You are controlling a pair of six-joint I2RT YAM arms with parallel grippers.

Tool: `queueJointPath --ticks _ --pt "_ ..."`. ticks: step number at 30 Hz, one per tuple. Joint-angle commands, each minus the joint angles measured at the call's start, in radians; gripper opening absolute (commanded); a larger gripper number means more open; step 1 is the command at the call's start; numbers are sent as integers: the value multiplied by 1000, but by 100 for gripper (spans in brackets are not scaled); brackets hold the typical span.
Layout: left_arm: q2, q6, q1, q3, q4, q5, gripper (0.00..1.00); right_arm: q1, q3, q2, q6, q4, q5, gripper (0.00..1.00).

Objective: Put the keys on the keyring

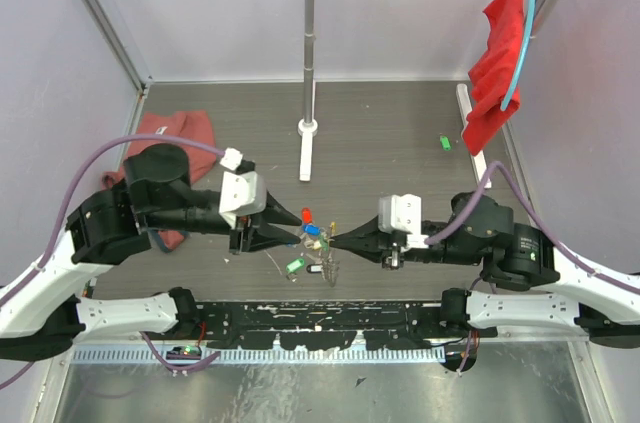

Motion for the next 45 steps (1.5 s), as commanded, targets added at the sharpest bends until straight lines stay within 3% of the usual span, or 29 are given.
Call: queueJointPath --ticks 1,7,13,20,30,45 --pt "-63 -88 -4 -74 221 -30 36 2 -65 -63 -54 288 -30 1" --pt "-105 -163 -4 -165 391 -20 35 3 -125 -84 -51 424 -64 1" --pt "-84 -177 -3 -173 432 30 33 3 -132 -77 -33 478 -76 1" --pt "-80 -171 -3 -169 427 67 34 3 -112 -66 -31 452 -46 1" --pt "-53 -149 -4 -137 375 46 42 3 -75 -41 -37 402 -14 1" --pt "-35 -109 -4 -111 310 18 19 3 -71 -52 -43 392 1 1"
